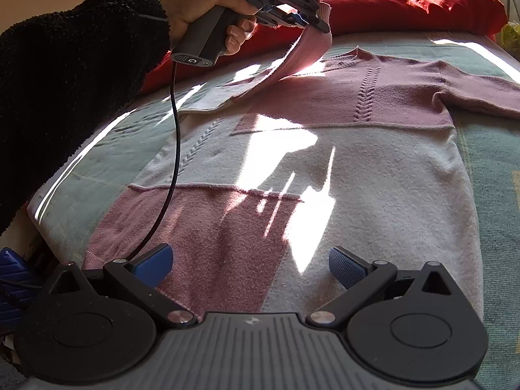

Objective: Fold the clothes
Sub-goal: 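Open the left gripper to lay the sleeve on the sweater body, then withdraw the left gripper back over the folded sleeve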

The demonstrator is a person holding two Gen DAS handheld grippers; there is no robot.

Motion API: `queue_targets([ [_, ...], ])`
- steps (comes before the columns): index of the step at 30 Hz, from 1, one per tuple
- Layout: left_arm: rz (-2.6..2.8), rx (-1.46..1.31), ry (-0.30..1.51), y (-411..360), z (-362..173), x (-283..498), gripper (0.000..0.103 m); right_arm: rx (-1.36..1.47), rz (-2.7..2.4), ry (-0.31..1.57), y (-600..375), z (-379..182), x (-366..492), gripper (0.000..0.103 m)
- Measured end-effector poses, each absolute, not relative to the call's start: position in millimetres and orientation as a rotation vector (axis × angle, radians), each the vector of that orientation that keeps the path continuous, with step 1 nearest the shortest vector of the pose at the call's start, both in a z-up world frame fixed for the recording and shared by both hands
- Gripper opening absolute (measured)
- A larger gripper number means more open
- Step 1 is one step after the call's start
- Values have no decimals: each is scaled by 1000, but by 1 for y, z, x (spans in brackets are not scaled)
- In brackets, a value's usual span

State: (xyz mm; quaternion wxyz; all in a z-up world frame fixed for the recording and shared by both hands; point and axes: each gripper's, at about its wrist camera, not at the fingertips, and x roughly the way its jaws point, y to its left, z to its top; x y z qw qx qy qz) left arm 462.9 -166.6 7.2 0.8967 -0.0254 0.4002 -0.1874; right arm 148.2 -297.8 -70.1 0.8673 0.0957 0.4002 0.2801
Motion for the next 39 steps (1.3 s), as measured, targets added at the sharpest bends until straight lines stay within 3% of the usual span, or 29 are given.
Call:
queue_targets([
  [10,-391,-73,832,-143,14,454,14,187,573,841,-293,-67,147,103],
  [17,-309,-91,829,-69,26,432,24,162,562,835,-282,-59,145,103],
  [21,-250,-122,836,-16,27,414,35,141,562,836,-269,-55,144,103],
  [29,-229,-269,878,64,-15,375,40,104,550,853,-245,-48,151,103],
  [39,-319,-420,881,85,-69,383,46,43,488,893,-219,-48,162,103],
])
